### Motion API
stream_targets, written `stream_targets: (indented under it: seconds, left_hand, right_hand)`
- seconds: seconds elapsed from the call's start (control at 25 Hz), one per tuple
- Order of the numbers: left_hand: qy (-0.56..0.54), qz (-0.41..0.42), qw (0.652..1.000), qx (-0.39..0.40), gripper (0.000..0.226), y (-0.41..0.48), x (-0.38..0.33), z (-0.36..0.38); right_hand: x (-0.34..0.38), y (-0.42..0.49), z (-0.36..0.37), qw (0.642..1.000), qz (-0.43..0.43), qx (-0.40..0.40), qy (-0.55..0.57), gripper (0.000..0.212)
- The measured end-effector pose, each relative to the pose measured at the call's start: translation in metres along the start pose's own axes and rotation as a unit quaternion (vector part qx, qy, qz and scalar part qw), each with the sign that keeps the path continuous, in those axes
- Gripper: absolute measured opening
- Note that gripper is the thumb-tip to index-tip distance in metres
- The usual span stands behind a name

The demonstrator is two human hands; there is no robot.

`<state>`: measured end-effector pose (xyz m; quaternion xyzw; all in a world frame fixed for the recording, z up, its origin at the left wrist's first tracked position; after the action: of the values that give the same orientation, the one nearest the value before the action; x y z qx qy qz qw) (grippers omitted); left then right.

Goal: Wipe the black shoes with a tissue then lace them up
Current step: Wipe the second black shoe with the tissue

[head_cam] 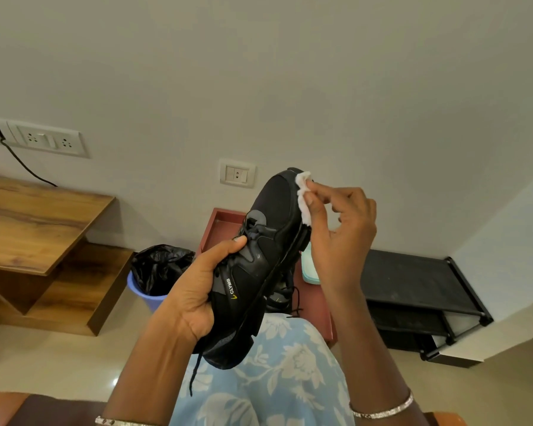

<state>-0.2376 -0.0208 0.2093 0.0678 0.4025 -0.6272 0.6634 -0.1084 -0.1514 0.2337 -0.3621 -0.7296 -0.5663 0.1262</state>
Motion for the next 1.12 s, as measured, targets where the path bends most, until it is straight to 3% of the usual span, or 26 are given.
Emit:
stream_targets:
  seconds: [0.28, 0.56, 0.88, 1.12]
  left_hand:
    - [-0.027, 0.012, 0.999, -0.02, 0.019, 0.002, -0.003, 0.0]
    - [0.055, -0.017, 0.998, -0.024, 0.02, -0.001, 0.005, 0.002]
    - [0.021, -0.01, 0.999, -0.03, 0.028, 0.003, 0.005, 0.007]
    - [0.055, -0.014, 0.998, -0.032, 0.03, 0.002, 0.005, 0.007]
  right_hand:
    - [0.004, -0.08, 0.012, 0.999, 0.011, 0.031, 0.031, 0.02]
    - [-0.002, -0.005, -0.001, 0.999, 0.022, -0.039, 0.015, 0.017]
    - [0.003, -0.083, 0.014, 0.996, 0.045, -0.064, 0.03, 0.013]
    - [0.003, -0.026, 0.008, 0.997, 0.042, -0.063, 0.003, 0.012]
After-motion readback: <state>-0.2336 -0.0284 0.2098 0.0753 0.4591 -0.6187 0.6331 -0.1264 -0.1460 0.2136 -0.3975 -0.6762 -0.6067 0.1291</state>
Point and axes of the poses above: each hand's wrist, its own y-axis towards the middle knuckle, its own z-axis out of the palm, x = y × z, the point moved 1 cm from there along y, towards the middle knuckle, and after that the axes turned 4 degrees about x, right-handed, at the moved point
